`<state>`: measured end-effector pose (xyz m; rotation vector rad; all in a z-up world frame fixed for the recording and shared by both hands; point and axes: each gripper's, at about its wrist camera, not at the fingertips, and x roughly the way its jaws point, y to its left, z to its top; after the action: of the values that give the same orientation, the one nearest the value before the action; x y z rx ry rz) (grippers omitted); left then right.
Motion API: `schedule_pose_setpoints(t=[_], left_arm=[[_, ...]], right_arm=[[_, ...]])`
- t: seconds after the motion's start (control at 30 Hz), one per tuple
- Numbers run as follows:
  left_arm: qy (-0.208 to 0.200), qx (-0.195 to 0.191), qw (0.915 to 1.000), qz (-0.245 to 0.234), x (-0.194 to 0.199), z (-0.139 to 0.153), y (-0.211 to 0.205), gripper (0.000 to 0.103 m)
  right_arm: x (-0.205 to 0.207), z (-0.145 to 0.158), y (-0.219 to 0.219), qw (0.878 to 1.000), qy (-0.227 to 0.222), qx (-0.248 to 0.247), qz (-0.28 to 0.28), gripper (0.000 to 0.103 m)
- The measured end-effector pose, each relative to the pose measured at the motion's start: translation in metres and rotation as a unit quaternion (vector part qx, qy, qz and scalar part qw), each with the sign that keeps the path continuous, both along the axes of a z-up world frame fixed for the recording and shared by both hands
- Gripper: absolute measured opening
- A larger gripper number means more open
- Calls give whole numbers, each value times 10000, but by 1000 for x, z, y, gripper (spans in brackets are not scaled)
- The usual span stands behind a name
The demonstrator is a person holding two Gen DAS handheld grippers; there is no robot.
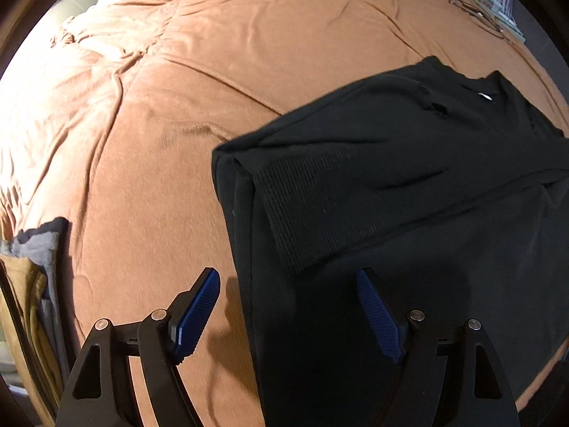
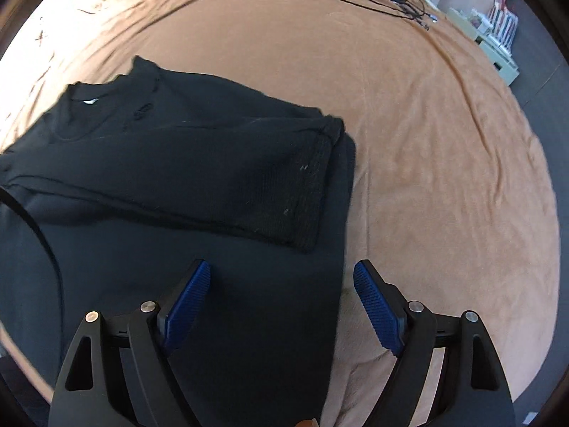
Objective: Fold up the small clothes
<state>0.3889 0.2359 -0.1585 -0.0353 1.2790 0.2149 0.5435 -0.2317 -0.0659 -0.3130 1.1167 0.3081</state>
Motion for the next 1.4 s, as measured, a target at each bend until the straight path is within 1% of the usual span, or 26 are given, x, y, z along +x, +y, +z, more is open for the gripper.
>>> schedule_pose_setpoints(t=[0.07,0.23,0.43,0.53,0.63,0.67,0.73,0.77,0.87,0.93,1.0,1.07,1.13,1.2,1.27,1.33,1.4], left_arm=[[-45,91,9999,64,8,-2,4,82],[-213,261,9993,189,31,-7,15,82],[-463,371,9976,350,65,-4,26,82],[-620,411,9964,418,79,0,31,82],[-906,454,9924,700,87,11,42,82],[-1011,409,9906,824,88,15,48,82],[-1173,142,9885,941,88,22,57,81],[-1242,-20,9875,972,87,24,62,81],[-1424,-324,9845,974,83,30,72,81],[-1582,-547,9808,1002,74,32,74,81],[-1673,-660,9780,1053,69,37,76,81],[-1637,-692,9786,1039,71,37,73,81],[-1542,-714,9801,1021,65,35,73,81],[-1501,-769,9802,1035,52,38,67,81],[-1479,-897,9791,1067,38,39,65,81],[-1448,-989,9787,1064,25,38,64,81],[-1431,-1018,9787,1065,11,38,59,81]], right_arm=[[8,-1,3,9999,-74,-7,-94,82],[36,-2,12,9991,-266,-90,-325,82],[73,-4,28,9972,-529,-47,-528,82],[88,-2,31,9958,-629,86,-658,82],[103,2,29,9921,-868,266,-869,82],[103,5,28,9914,-894,331,-902,82],[105,7,24,9898,-917,549,-938,82],[104,7,21,9896,-909,634,-916,82],[97,7,10,9886,-850,949,-796,81],[97,4,0,9873,-764,1164,-762,76],[92,1,-6,9870,-597,1309,-720,68],[91,-7,-11,9877,-463,1335,-665,66],[94,-13,-17,9890,-466,1232,-668,66],[90,-16,-22,9885,-470,1277,-658,66],[82,-16,-27,9871,-446,1406,-631,66],[74,-16,-28,9870,-447,1423,-593,66],[67,-8,-25,9875,-446,1423,-513,66]])
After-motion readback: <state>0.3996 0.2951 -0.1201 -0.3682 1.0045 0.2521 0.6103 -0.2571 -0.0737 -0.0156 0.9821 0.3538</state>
